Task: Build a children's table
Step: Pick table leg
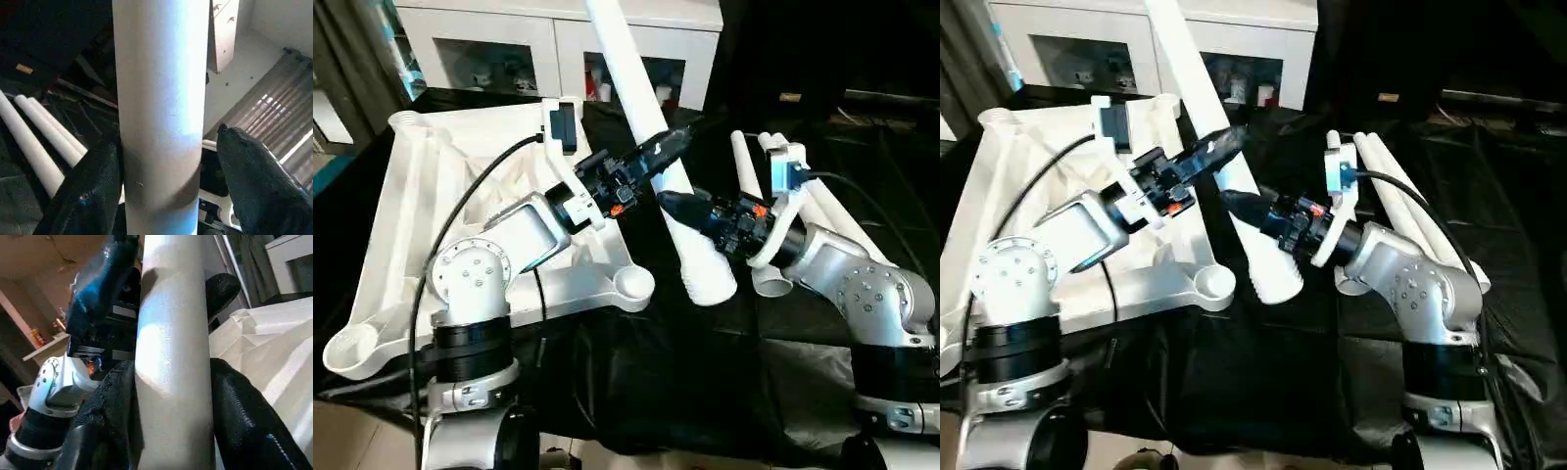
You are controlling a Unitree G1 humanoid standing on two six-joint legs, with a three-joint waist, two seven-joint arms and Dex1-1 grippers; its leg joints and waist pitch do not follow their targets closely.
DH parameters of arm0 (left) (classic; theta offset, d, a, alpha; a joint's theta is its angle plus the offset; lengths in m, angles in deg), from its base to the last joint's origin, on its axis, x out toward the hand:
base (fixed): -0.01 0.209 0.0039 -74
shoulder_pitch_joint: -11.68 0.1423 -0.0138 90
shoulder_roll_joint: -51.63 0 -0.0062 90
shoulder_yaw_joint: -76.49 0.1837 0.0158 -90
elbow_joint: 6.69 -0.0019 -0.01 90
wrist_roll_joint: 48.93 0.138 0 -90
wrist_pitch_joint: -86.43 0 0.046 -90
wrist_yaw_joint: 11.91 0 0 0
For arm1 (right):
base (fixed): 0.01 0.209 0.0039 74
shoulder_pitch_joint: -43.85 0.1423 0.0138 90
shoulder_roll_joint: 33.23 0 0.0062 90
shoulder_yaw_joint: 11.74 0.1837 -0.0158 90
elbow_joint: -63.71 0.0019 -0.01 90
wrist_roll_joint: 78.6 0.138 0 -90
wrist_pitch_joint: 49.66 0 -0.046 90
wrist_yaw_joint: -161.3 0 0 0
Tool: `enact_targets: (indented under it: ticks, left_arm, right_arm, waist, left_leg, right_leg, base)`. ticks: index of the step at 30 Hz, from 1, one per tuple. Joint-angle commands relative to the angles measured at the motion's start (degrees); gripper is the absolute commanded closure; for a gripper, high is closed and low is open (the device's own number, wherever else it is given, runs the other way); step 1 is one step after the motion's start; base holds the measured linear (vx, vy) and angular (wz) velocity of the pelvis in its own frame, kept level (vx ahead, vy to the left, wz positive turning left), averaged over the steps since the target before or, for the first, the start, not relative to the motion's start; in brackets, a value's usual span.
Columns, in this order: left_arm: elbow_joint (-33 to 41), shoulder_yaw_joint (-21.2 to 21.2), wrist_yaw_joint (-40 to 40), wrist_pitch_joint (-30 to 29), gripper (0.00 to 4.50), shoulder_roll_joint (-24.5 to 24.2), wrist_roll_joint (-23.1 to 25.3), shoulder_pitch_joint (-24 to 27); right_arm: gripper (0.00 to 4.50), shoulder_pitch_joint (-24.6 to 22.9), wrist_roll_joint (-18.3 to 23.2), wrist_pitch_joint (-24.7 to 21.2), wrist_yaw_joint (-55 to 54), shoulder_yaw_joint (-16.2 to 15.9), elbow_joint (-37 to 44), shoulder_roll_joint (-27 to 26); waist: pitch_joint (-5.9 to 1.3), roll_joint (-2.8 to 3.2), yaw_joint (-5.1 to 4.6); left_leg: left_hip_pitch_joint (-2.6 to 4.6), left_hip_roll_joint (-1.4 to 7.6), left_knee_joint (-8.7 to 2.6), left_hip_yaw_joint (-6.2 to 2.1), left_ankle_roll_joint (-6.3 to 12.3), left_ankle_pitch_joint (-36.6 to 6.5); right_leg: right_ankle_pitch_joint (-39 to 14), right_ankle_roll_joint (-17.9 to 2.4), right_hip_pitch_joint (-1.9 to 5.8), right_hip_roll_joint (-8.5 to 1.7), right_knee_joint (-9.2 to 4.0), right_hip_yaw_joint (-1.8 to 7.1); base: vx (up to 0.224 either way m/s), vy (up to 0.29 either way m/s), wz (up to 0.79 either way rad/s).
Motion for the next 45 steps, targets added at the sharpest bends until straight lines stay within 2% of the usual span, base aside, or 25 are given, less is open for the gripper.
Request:
enact_targets:
  ticks: [1,3,5,7,10,13,21,23,25,26,27,29,31,34,35,36,37,39,40,41,42,43,44,45]
  left_arm:
    - [2.1,2.0,-1.2,-0.9,1.69,0.5,-1.9,-0.3]
    - [2.0,2.0,-1.1,-0.8,1.73,0.5,-2.0,-0.4]
    - [1.8,2.2,-1.3,-0.7,1.77,0.4,-2.4,-0.3]
    - [1.8,2.4,-1.7,-0.6,2.08,0.2,-2.8,-0.2]
    - [1.7,2.4,-1.8,-0.5,2.14,0.1,-3.0,-0.2]
    - [1.5,2.3,-1.8,-0.5,2.50,0.2,-3.1,-0.4]
    - [1.3,2.5,-1.2,-0.3,2.64,0.2,-3.2,-0.7]
    - [1.2,2.7,-0.8,0.0,2.64,0.2,-2.7,-0.8]
    - [1.0,2.9,-0.1,1.0,2.64,0.3,-1.5,-1.0]
    - [1.0,3.4,0.5,1.9,2.64,0.0,0.1,-1.2]
    - [1.0,3.5,0.6,2.0,2.64,0.0,0.2,-1.2]
    - [1.0,4.5,2.1,3.4,2.64,-0.5,3.0,-1.7]
    - [1.5,7.0,5.1,5.4,2.64,-1.6,8.2,-2.5]
    - [2.6,8.9,6.9,6.1,2.64,-2.1,11.1,-2.9]
    - [3.3,9.7,7.9,6.1,2.64,-2.3,12.1,-3.1]
    - [4.2,11.4,9.2,6.6,2.65,-2.9,14.0,-3.5]
    - [4.2,11.4,9.2,6.6,2.65,-2.9,14.0,-3.5]
    - [4.6,14.1,10.0,7.8,2.65,-4.3,17.3,-4.0]
    - [4.7,15.1,10.1,8.4,2.65,-4.6,18.5,-4.1]
    - [4.7,15.1,10.1,8.4,2.65,-4.6,18.5,-4.1]
    - [4.8,16.3,10.6,8.9,2.65,-4.9,20.0,-4.4]
    - [4.9,16.6,10.9,8.9,2.65,-5.0,20.3,-4.5]
    - [4.9,16.8,11.2,8.7,2.65,-5.2,20.7,-4.5]
    - [5.0,17.5,11.5,8.7,2.65,-5.8,21.7,-4.5]
  right_arm:
    - [2.68,-0.2,0.0,-0.9,-0.3,-0.5,0.7,0.3]
    - [2.68,-0.3,0.0,-0.9,-0.3,-0.6,0.8,0.4]
    - [2.68,-0.6,0.3,-1.0,-0.4,-0.9,1.1,0.6]
    - [2.68,-0.8,0.5,-1.0,-0.3,-1.1,1.3,0.8]
    - [2.68,-0.9,0.6,-1.0,-0.3,-1.2,1.3,0.9]
    - [2.68,-0.9,0.6,-0.8,-0.3,-1.2,1.3,1.0]
    - [2.68,-1.0,0.1,0.1,-0.7,-1.7,1.4,1.2]
    - [2.12,-0.9,-0.5,0.6,-1.1,-2.0,1.4,1.3]
    - [1.93,-0.8,-0.9,0.8,-1.6,-2.1,1.3,1.3]
    - [1.93,-0.8,-2.2,1.9,-2.4,-2.5,1.5,1.4]
    - [1.78,-0.8,-2.3,1.9,-2.4,-2.5,1.5,1.4]
    - [1.55,-0.5,-5.2,4.1,-4.2,-3.6,1.7,1.5]
    - [1.53,-0.1,-9.1,6.5,-7.0,-5.5,2.4,1.4]
    - [1.53,0.4,-11.1,6.4,-9.3,-7.3,3.1,0.9]
    - [1.53,0.7,-13.0,6.3,-10.7,-9.4,3.3,0.9]
    - [1.53,1.1,-16.6,6.0,-13.4,-13.0,3.4,1.1]
    - [1.53,1.1,-16.6,6.0,-13.4,-13.0,3.4,1.1]
    - [1.53,1.4,-19.9,5.9,-16.1,-15.9,2.7,1.0]
    - [1.53,1.5,-20.4,5.7,-16.7,-16.1,2.3,0.6]
    - [1.53,1.5,-20.4,5.7,-16.7,-16.1,2.3,0.6]
    - [1.80,1.8,-21.1,5.0,-18.4,-16.1,1.3,-0.4]
    - [1.80,2.1,-21.4,4.6,-19.1,-16.1,0.7,-0.8]
    - [1.87,2.2,-21.7,4.5,-19.7,-16.1,0.4,-1.1]
    - [1.87,2.4,-21.7,4.6,-20.1,-16.0,0.1,-1.4]
  waist:
    - [-5.30,-0.58,0.24]
    - [-5.27,-0.33,0.28]
    - [-5.23,-0.42,0.28]
    - [-5.18,-0.40,0.29]
    - [-5.20,-0.41,0.28]
    - [-5.16,-0.37,0.25]
    - [-5.15,-0.26,0.28]
    - [-5.19,-0.29,0.31]
    - [-5.14,-0.23,0.30]
    - [-5.03,-0.28,0.25]
    - [-5.03,-0.30,0.18]
    - [-5.01,-0.25,0.19]
    - [-4.89,-0.27,0.00]
    - [-4.83,-0.26,-0.16]
    - [-4.81,-0.27,-0.22]
    - [-4.67,-0.35,-0.39]
    - [-4.68,-0.32,-0.45]
    - [-4.60,-0.27,-0.54]
    - [-4.55,-1.06,-0.73]
    - [-4.58,-0.73,-0.49]
    - [-4.52,-0.53,-0.63]
    - [-4.58,-0.51,-0.68]
    - [-4.58,-1.04,-0.76]
    - [-4.57,-0.84,-0.60]
  left_leg:
    - [1.08,3.22,-3.01,-1.12,3.91,0.2]
    - [1.09,3.18,-3.02,-1.15,3.46,-0.6]
    - [1.10,3.17,-3.10,-1.13,2.99,-1.2]
    - [1.12,3.13,-3.15,-1.13,2.55,-2.0]
    - [1.14,3.16,-3.22,-1.17,2.14,-2.3]
    - [1.11,3.10,-3.21,-1.14,1.79,-2.9]
    - [1.14,3.10,-3.26,-1.19,1.54,-3.1]
    - [1.09,3.06,-3.21,-1.18,1.52,-3.0]
    - [1.14,3.11,-3.25,-1.21,1.54,-3.0]
    - [1.07,3.11,-3.31,-1.22,1.43,-3.1]
    - [1.09,3.10,-3.33,-1.20,1.34,-3.3]
    - [1.12,3.26,-3.40,-1.32,1.03,-3.5]
    - [1.16,3.17,-3.44,-1.30,0.48,-3.9]
    - [1.15,3.17,-3.49,-1.34,0.38,-3.8]
    - [1.14,3.16,-3.49,-1.32,0.41,-3.8]
    - [1.06,3.10,-3.51,-1.32,0.20,-3.5]
    - [1.07,3.09,-3.50,-1.37,0.10,-3.5]
    - [1.18,3.06,-3.55,-1.32,-0.17,-4.6]
    - [1.17,3.10,-3.62,-1.18,-0.32,-4.9]
    - [1.22,3.17,-3.63,-1.29,-0.30,-4.7]
    - [1.19,3.22,-3.64,-1.28,-0.49,-4.6]
    - [1.21,3.15,-3.63,-1.26,-0.55,-4.5]
    - [1.27,3.16,-3.65,-1.15,-0.49,-4.6]
    - [1.32,3.17,-3.63,-1.19,-0.45,-4.6]
  right_leg:
    - [4.3,-14.7,3.35,-4.73,-3.93,2.67]
    - [3.3,-14.5,3.35,-4.76,-4.05,2.69]
    - [2.6,-14.2,3.32,-4.74,-4.18,2.70]
    - [1.2,-14.0,3.31,-4.77,-4.36,2.70]
    - [0.2,-13.4,3.28,-4.71,-4.44,2.70]
    - [-0.7,-13.1,3.20,-4.72,-4.61,2.73]
    - [-1.2,-12.9,3.07,-4.66,-4.66,2.68]
    - [-1.2,-12.8,3.15,-4.72,-4.64,2.71]
    - [-1.0,-12.8,3.05,-4.66,-4.68,2.71]
    - [-1.4,-12.6,3.03,-4.64,-4.74,2.71]
    - [-1.6,-12.5,3.05,-4.61,-4.75,2.73]
    - [-2.3,-11.9,2.95,-4.68,-4.80,2.72]
    - [-3.1,-11.2,2.88,-4.60,-4.90,2.78]
    - [-2.7,-11.2,2.95,-4.63,-4.77,2.81]
    - [-2.4,-11.3,2.94,-4.61,-4.76,2.82]
    - [-2.2,-11.3,2.91,-4.54,-4.76,2.82]
    - [-2.4,-11.2,2.90,-4.51,-4.76,2.79]
    - [-4.2,-10.8,2.80,-4.53,-5.01,2.86]
    - [-5.0,-10.4,2.83,-4.52,-5.10,2.92]
    - [-5.0,-10.4,2.80,-4.67,-4.95,2.96]
    - [-4.4,-10.4,2.67,-4.56,-4.85,2.95]
    - [-4.1,-10.5,2.65,-4.49,-4.79,2.93]
    - [-4.0,-10.6,2.64,-4.46,-4.87,2.95]
    - [-4.0,-10.7,2.63,-4.57,-4.78,2.97]
  base:
    - [0.000,0.000,0.00]
    - [0.000,0.000,0.00]
    - [0.000,0.000,0.00]
    - [0.000,0.000,0.00]
    - [0.000,0.000,0.00]
    - [0.000,0.000,0.00]
    - [0.000,0.000,0.00]
    - [0.000,0.000,0.00]
    - [0.000,0.000,0.00]
    - [0.000,0.000,0.00]
    - [0.000,0.000,0.00]
    - [0.000,0.000,0.00]
    - [0.000,0.000,0.00]
    - [0.000,0.000,0.00]
    - [0.000,0.000,0.00]
    - [0.000,0.000,0.00]
    - [0.000,0.000,0.00]
    - [0.000,0.000,0.00]
    - [0.000,0.000,0.00]
    - [0.000,0.000,0.00]
    - [0.000,0.000,0.00]
    - [0.000,0.000,0.00]
    - [0.000,0.000,0.00]
    - [0.000,0.000,0.00]
